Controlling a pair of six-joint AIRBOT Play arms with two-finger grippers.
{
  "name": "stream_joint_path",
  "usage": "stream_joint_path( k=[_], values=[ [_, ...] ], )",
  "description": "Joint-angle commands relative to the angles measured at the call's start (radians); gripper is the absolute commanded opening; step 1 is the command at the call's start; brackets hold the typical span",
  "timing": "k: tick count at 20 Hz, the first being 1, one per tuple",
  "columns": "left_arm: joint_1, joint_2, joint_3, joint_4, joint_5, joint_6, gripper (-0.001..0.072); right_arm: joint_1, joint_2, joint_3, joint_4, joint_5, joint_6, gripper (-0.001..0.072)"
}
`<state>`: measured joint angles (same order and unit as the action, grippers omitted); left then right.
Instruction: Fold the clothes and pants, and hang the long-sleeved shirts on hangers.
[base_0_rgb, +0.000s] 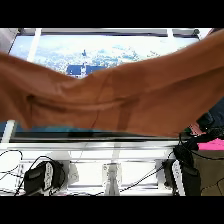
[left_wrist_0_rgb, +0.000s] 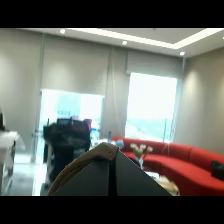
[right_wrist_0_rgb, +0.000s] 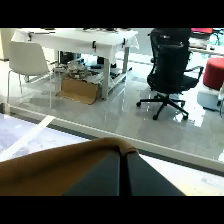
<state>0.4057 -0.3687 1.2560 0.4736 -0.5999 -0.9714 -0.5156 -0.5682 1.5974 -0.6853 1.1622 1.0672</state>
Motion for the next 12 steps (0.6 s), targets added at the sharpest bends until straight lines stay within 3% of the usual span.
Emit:
stream_joint_path(
  k=[1,2,5,9,12],
  values=[
    [0.001,-0.016,-0.037,0.268,-0.102,-0.29,0.002,0.0,-0.041,-0.024,-0.055,0.0,0.059,0.0017],
    [0.001,-0.048,-0.068,0.313,-0.144,-0.335,0.002,0.0,-0.071,-0.044,-0.052,0.0,0.059,0.0017],
    [0.0,-0.174,-0.176,0.288,-0.181,-0.321,0.0021,0.0,-0.188,-0.139,-0.017,-0.003,0.059,0.0017],
    [-0.05,-0.427,-0.216,0.242,-0.165,-0.177,0.0021,0.063,-0.389,-0.268,0.034,-0.008,0.058,0.0017],
    [-0.142,-0.636,-0.215,0.167,-0.063,-0.053,0.0021,0.194,-0.558,-0.319,0.024,-0.087,0.057,0.0017]
  ],
)
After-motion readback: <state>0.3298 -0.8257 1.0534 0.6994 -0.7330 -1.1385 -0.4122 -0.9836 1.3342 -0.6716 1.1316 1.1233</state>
